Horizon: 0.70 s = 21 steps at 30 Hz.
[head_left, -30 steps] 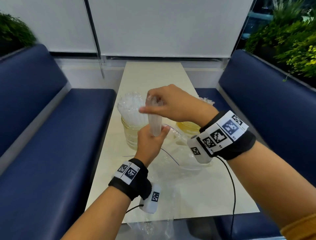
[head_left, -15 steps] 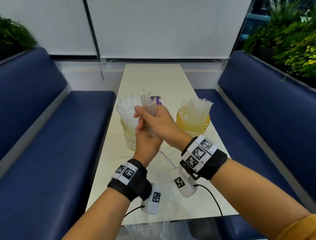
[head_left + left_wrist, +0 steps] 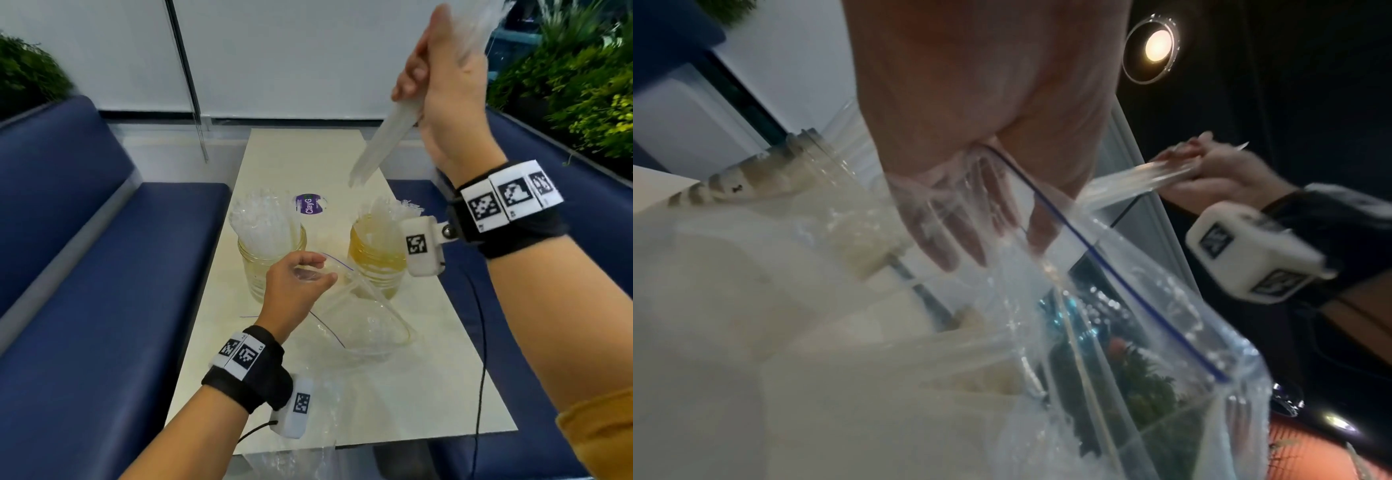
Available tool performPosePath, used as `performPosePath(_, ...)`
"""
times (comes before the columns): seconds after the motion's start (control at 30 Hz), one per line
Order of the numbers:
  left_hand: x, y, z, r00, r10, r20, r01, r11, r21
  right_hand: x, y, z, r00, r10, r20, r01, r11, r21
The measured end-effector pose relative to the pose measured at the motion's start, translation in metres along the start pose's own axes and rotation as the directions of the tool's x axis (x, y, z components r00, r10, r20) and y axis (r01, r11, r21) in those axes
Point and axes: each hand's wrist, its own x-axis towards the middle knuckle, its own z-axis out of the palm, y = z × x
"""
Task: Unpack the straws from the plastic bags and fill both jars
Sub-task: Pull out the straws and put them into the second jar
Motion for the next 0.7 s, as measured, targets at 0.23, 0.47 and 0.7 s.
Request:
performPosePath(0.23,-0.001,0.001,-0.006,1.0,-0.005,-0.015,0.005,1.0,0.015,0.014,0.099,-0.038,0.987,0.159,-0.018,-0.155,0.919,-0.362)
performPosePath(0.47,-0.001,0.001,-0.014,1.0,-0.002,-0.015,0.002,1.0,0.004,-0.012,0.171,-0.062,0.99,0.094,-0.109,-0.144,0.704,-0.695)
performPosePath(0.7,-0.001,-0.001,-0.016,1.0,-0.016,-0.003,0.016,1.0,-0.01,-0.031,0.181,-0.085,0.988,-0.138,-0.07,0.004,0.474,-0.881)
